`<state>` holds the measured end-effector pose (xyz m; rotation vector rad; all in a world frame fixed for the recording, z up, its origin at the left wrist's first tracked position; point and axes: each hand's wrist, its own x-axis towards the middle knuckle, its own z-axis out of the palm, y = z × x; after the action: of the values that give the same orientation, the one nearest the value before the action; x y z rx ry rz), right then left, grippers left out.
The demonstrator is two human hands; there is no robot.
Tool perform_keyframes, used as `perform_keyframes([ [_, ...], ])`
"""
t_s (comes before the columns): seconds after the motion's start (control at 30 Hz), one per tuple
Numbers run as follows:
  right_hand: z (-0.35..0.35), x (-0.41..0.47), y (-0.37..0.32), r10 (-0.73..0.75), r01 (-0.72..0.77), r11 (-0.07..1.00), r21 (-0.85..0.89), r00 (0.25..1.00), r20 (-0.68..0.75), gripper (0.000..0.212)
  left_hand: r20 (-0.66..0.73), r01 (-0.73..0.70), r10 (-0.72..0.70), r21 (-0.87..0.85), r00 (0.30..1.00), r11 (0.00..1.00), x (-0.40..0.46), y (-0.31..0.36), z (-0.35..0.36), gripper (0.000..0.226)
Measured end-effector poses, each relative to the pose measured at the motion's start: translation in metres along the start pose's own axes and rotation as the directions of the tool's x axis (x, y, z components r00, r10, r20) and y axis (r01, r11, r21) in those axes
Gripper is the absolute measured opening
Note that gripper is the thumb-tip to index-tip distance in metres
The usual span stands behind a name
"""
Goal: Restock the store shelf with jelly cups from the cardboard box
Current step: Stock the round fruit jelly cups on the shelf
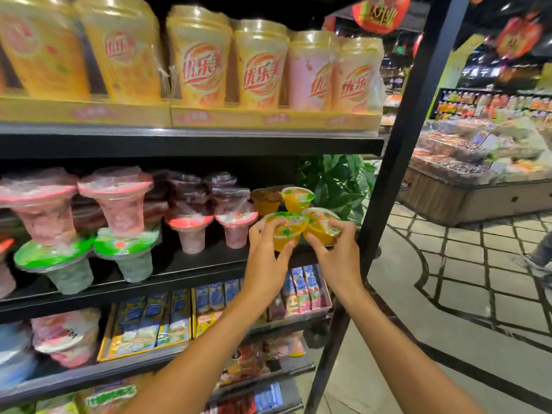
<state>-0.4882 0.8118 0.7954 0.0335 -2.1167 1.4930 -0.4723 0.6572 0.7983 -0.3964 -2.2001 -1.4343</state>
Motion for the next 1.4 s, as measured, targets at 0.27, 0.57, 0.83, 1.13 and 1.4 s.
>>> perform_keyframes([
  [0.27, 0.005, 0.044, 0.036, -0.095, 0.099, 0.994, -0.038, 0.990, 0.101, 0.044, -0.009, 0.079, -0.079, 0.181, 0.997, 0.980, 0.026, -0.016, 0.032, 0.039],
  [0.57, -0.006, 0.048, 0.049, -0.224, 0.273, 0.940, -0.206, 0.947, 0.231, 0.064, 0.019, 0.111, -0.145, 0.544, 0.989, 0.831, 0.017, -0.018, 0.031, 0.065],
  [0.83, 0.001, 0.053, 0.063, -0.321, 0.414, 0.869, -0.272, 0.888, 0.328, 0.070, 0.042, 0.073, -0.147, 0.713, 0.988, 0.697, 0.024, -0.015, 0.046, 0.069],
  [1.13, 0.003, 0.064, 0.052, -0.229, 0.401, 0.844, -0.357, 0.870, 0.437, 0.079, 0.022, 0.133, -0.243, 0.785, 0.970, 0.605, 0.036, -0.010, 0.048, 0.071],
  [1.4, -0.014, 0.048, 0.041, -0.420, 0.522, 0.844, -0.123, 0.786, 0.454, 0.064, 0.070, 0.089, -0.240, 0.801, 0.968, 0.592, 0.010, 0.023, 0.031, 0.075],
])
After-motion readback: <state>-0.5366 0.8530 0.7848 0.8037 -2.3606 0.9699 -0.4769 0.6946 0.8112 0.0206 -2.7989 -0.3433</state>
